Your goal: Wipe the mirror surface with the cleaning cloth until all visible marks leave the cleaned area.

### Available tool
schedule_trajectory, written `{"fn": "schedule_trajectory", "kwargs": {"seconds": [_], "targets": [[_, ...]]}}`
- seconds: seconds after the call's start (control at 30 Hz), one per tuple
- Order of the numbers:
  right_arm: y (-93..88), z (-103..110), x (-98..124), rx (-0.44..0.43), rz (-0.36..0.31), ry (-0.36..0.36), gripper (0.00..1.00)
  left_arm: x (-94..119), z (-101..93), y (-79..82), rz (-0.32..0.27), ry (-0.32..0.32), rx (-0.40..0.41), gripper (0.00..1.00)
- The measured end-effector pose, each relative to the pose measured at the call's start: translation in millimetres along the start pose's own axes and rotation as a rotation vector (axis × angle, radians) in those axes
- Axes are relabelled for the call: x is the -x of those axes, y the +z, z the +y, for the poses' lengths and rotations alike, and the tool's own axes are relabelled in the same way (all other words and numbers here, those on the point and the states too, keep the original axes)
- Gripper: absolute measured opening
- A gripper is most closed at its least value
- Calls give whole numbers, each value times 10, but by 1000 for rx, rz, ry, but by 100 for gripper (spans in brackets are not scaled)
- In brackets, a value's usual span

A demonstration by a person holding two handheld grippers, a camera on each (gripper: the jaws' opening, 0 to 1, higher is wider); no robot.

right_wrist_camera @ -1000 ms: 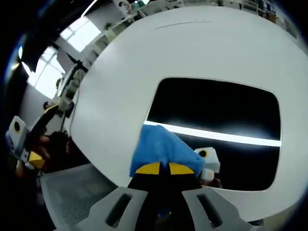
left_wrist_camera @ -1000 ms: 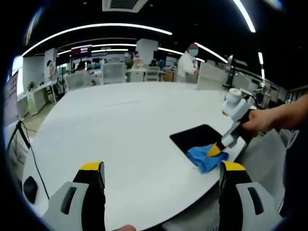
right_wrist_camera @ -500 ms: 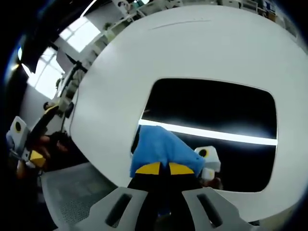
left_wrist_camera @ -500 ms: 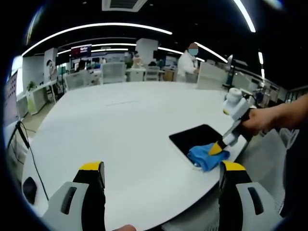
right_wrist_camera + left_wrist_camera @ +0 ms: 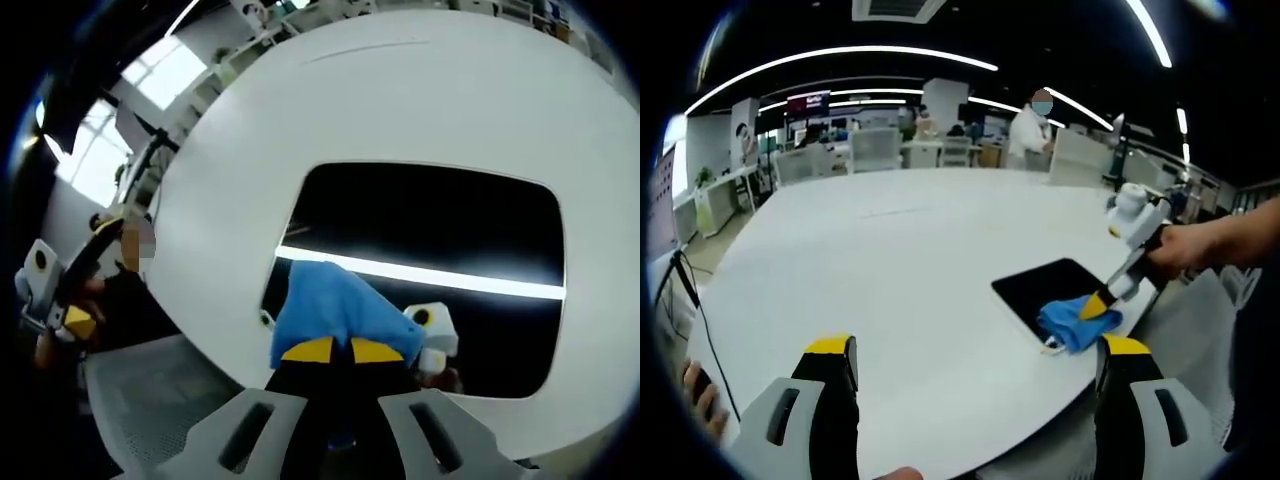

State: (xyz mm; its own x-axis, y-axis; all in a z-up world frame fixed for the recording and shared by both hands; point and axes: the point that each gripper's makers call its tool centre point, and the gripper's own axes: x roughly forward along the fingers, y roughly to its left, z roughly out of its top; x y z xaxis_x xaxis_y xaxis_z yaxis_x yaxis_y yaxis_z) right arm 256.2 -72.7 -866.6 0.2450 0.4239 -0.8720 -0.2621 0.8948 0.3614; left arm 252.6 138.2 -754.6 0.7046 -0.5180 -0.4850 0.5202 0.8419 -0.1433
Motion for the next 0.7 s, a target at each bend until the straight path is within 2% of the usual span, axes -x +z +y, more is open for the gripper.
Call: {"fn": "schedule_trajectory", "kwargs": {"seconds": [0.2,0.53,0.7], "targets": [[-15,-79,38,-4,1,-9,0,-19,-5,18,1,-3,-4,99],[-16,-88,38,-5,8,-13,0,-28,14,39,-1,0,-8,99],[37,-117,33,4,-7,-22,0,-21,28,28,1,2,-8,99]]}}
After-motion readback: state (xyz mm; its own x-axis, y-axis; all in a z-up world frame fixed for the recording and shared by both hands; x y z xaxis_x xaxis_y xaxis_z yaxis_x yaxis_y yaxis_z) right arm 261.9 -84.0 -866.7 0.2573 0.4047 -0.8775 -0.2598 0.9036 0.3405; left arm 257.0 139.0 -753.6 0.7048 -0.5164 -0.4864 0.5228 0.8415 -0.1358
